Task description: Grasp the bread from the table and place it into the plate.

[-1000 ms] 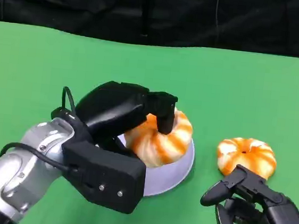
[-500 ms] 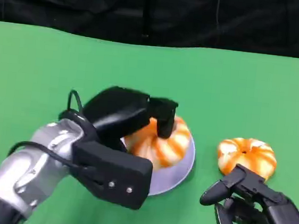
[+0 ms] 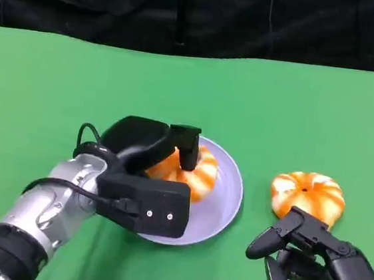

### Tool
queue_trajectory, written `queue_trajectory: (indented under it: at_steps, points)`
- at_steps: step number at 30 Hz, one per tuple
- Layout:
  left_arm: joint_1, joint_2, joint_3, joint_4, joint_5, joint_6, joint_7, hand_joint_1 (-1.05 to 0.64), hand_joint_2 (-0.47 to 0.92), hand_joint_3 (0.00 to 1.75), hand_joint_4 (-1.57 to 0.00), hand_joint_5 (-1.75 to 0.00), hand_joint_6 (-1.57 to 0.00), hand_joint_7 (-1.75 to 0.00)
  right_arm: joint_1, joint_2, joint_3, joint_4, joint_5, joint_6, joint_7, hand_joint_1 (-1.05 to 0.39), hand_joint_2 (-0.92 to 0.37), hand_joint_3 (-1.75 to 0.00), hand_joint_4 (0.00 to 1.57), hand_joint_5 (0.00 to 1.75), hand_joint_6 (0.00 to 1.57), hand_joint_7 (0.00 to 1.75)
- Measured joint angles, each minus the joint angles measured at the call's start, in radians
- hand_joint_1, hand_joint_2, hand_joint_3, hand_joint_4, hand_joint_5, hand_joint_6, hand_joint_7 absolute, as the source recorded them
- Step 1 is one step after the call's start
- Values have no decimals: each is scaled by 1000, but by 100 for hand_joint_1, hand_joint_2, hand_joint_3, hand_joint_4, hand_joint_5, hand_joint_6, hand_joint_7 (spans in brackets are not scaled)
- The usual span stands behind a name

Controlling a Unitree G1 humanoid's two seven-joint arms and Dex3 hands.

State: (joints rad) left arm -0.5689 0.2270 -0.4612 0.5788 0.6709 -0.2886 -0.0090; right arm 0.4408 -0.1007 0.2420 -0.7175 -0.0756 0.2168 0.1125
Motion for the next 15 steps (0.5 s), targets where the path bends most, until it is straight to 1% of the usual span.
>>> queue_trajectory:
  at_steps: [1, 2, 3, 4, 7, 9, 10, 11, 12, 13, 14, 15]
  points:
    - [0, 0, 0, 2, 0, -3, 3, -12, 92, 22, -76, -175, -56, -168, 0, 0, 0, 0, 0, 0, 0, -5, -69, -99, 76, 175, 70, 148]
    - [-1, 0, -1, 4, 0, -5, 7, -14, 92, 20, -74, -175, -64, -135, 0, 0, 0, 0, 0, 0, 0, -5, -69, -99, 76, 175, 70, 148]
    - [-3, -2, -1, 10, 0, -6, 8, -15, 92, 20, -74, -175, -69, -120, 1, 0, 0, -1, 0, 1, -1, -5, -69, -99, 76, 175, 70, 148]
    - [-6, -5, -2, 19, 0, -5, 9, -16, 92, 19, -74, -175, -72, -111, 2, 0, -1, -2, 0, 0, 0, -5, -69, -99, 77, 175, 70, 148]
    - [-8, -14, -8, 39, 0, -2, 9, -16, 92, 19, -74, -175, -75, -105, 4, -1, -4, -4, 1, 0, 0, -6, -69, -99, 77, 175, 71, 148]
    - [-8, -18, -8, 41, 0, -2, 10, -16, 92, 22, -75, -175, -79, -109, 4, -1, -5, -5, 1, 0, 0, -6, -69, -99, 77, 175, 71, 148]
    - [-8, -19, -8, 42, 0, -1, 10, -15, 92, 24, -76, -175, -78, -118, 5, -1, -5, -5, 1, 0, 0, -5, -69, -99, 77, 175, 71, 148]
    - [-8, -21, -8, 42, 0, -1, 10, -13, 92, 27, -76, -175, -69, -142, 5, -1, -5, -6, 0, 0, 0, -5, -68, -100, 77, 175, 71, 148]
    - [-8, -23, -9, 44, 0, -2, 12, -12, 92, 31, -76, -175, -63, -158, 5, -1, -4, -7, 0, 0, 0, -5, -68, -100, 77, 175, 71, 148]
    - [-8, -23, -9, 48, -1, -8, 18, -11, 92, 33, -76, -175, -60, -166, 5, 0, -2, -8, -1, 1, -1, -5, -68, -100, 77, 175, 71, 148]
    - [-8, -23, -9, 53, -2, -15, 22, -13, 92, 31, -71, -174, -73, -115, 5, 0, 0, -10, -1, 1, -2, -6, -68, -100, 77, 175, 71, 148]
    - [-8, -23, -9, 55, -6, -21, 21, -13, 92, 30, -69, -174, -85, -84, 5, 0, 2, -10, -1, 1, -3, -6, -68, -100, 77, 175, 71, 148]
